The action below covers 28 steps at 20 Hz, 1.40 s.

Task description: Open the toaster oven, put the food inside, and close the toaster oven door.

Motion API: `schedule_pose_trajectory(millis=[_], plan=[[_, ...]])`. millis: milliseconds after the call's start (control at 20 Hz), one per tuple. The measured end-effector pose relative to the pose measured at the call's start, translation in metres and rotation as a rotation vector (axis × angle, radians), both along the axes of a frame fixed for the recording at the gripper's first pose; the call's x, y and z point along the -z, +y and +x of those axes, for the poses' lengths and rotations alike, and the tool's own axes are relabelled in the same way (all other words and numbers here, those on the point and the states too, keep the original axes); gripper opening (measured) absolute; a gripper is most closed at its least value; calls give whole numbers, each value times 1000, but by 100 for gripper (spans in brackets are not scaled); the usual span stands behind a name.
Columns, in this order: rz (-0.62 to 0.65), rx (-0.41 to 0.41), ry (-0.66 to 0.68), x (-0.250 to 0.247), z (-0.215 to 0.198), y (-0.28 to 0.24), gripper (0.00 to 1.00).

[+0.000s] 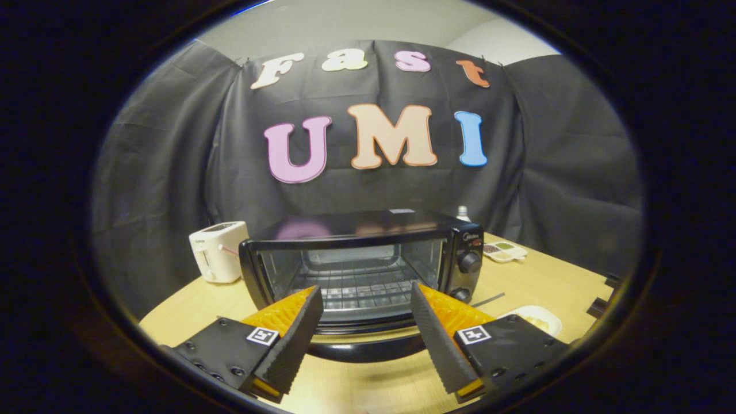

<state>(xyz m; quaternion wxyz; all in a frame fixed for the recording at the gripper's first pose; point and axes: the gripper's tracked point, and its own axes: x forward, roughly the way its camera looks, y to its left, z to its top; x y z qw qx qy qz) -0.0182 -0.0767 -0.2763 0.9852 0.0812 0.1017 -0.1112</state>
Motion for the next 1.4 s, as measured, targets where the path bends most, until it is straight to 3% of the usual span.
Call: schedule_pose_trajectory(millis=[500, 1150, 1400], plan=[[-18, 63, 153, 49, -16, -3, 97], [72, 42, 344, 123, -16, -1, 96], [81, 38, 327, 118, -13, -4, 95]])
